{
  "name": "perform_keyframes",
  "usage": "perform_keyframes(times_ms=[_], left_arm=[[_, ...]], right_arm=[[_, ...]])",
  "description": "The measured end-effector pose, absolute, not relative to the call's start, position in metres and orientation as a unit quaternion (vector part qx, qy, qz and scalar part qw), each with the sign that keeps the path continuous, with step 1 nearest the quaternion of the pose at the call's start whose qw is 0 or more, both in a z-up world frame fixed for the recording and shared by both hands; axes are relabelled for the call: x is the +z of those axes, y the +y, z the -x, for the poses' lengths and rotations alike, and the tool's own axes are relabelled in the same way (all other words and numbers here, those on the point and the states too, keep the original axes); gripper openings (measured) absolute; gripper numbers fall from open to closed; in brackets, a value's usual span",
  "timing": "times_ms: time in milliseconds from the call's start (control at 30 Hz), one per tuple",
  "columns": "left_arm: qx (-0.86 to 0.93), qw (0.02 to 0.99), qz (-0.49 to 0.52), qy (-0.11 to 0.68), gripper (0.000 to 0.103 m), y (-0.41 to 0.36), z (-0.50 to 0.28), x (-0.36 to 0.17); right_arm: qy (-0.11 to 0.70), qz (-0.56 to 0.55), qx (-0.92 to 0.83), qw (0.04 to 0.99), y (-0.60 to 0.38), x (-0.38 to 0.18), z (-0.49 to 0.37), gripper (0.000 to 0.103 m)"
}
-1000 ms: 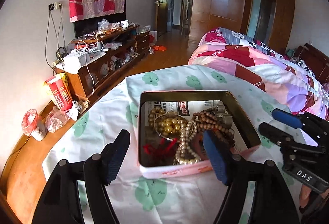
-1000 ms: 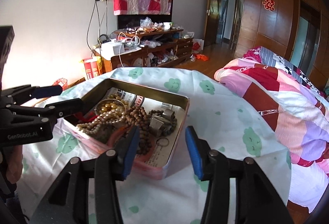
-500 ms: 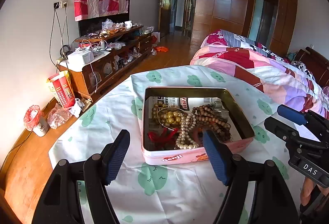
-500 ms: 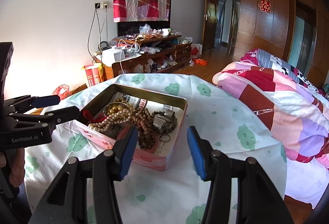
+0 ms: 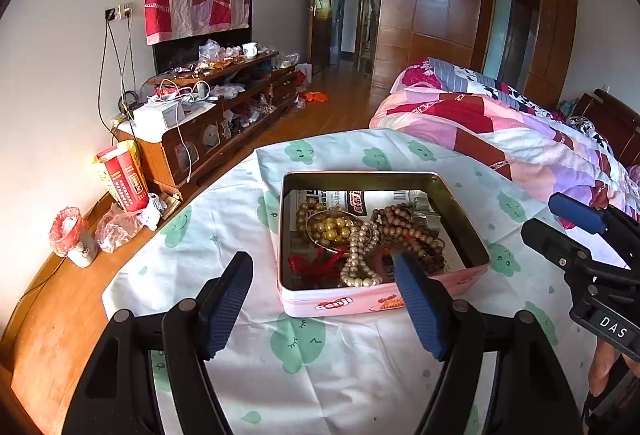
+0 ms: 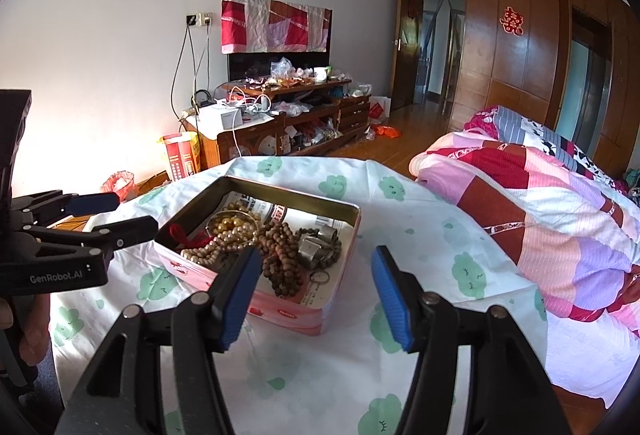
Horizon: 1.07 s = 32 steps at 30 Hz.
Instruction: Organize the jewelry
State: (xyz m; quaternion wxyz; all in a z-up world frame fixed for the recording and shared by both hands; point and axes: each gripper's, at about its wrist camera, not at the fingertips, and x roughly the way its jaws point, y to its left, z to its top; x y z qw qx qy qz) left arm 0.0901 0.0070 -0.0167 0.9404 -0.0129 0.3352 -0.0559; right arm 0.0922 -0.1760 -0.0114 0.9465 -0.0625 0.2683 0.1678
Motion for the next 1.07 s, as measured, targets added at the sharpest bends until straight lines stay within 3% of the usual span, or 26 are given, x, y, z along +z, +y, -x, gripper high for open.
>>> perform_keyframes(times_ms=[1067], left_arm=[[-0.063,0.942,-0.002,0.33,0.074,0.0042,-0.0838,-0.0218]], right_arm=[[0.271,0.069,0.166,0.946,-0.1744,-0.0154,-0.0906,0.064]])
